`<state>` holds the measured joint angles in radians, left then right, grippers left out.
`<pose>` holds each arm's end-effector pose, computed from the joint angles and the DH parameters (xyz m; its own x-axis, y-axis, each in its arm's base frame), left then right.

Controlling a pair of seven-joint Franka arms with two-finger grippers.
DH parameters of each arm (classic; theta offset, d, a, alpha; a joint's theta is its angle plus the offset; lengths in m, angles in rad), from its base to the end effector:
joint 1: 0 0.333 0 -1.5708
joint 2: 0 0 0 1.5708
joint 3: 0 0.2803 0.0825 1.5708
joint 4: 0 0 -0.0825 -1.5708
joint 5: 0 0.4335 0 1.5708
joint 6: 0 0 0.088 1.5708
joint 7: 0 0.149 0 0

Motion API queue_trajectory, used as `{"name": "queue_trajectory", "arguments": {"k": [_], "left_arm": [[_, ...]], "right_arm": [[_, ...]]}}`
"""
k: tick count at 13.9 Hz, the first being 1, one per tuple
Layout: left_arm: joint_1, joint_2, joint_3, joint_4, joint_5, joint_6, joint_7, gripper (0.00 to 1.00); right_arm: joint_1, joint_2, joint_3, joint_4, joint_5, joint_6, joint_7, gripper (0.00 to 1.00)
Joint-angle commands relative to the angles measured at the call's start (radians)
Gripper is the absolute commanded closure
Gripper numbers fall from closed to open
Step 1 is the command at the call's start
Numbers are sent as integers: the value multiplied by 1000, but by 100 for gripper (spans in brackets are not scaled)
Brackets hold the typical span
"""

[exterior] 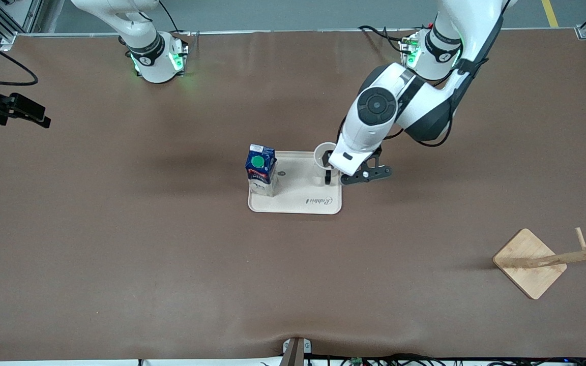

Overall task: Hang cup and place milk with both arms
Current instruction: 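Reach the left gripper to the white mug rim on the tray, then grasp the white mug rim with the left gripper and lift it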

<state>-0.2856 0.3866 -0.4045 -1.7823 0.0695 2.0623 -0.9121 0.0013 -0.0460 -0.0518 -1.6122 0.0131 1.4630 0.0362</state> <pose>0.5171 -0.4122 0.2471 0.9718 0.2053 -0.1162 0.2064 -0.9785 -0.0027 0.5742 -0.0274 0.5440 0.9910 -0.0846 -0.1036 -0.0863 -0.9962 -0.0117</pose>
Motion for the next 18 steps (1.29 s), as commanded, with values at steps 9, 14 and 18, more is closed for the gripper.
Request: {"name": "queue_trajectory", "arguments": {"k": [9, 14, 18], "left_arm": [[-96, 95, -5, 11, 32, 67, -59, 38], [-128, 153, -3, 15, 30, 133, -99, 43], [-144, 186, -3, 15, 32, 144, -114, 46]], "right_arm": [[-21, 21, 12, 25, -8, -10, -13, 0], [-21, 24, 12, 25, -8, -12, -13, 0], [-20, 32, 13, 25, -12, -12, -13, 0]]}}
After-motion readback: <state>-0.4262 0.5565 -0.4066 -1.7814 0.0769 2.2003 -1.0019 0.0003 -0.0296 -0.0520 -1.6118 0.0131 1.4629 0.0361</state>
